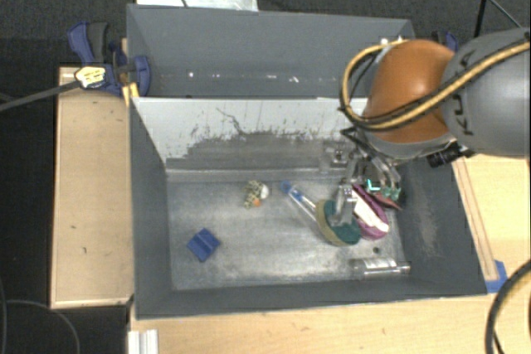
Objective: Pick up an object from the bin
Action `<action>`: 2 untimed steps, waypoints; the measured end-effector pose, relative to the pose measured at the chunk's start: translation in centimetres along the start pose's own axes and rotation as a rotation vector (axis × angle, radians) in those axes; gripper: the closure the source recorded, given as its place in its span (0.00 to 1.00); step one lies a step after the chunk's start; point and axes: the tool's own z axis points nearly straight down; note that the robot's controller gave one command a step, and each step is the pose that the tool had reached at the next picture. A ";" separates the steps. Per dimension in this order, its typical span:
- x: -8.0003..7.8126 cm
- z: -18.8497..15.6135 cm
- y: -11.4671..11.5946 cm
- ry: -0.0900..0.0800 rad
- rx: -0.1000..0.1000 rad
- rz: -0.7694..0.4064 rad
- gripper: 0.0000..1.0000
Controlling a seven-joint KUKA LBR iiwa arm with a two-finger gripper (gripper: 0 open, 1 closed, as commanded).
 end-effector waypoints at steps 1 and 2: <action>0.4 6.8 -1.8 0.008 -0.005 0.149 0.00; 1.6 6.5 -2.4 -0.010 -0.008 0.255 0.00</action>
Offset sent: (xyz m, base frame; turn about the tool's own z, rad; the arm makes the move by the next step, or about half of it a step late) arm -0.0033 -0.0208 -0.0690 0.1509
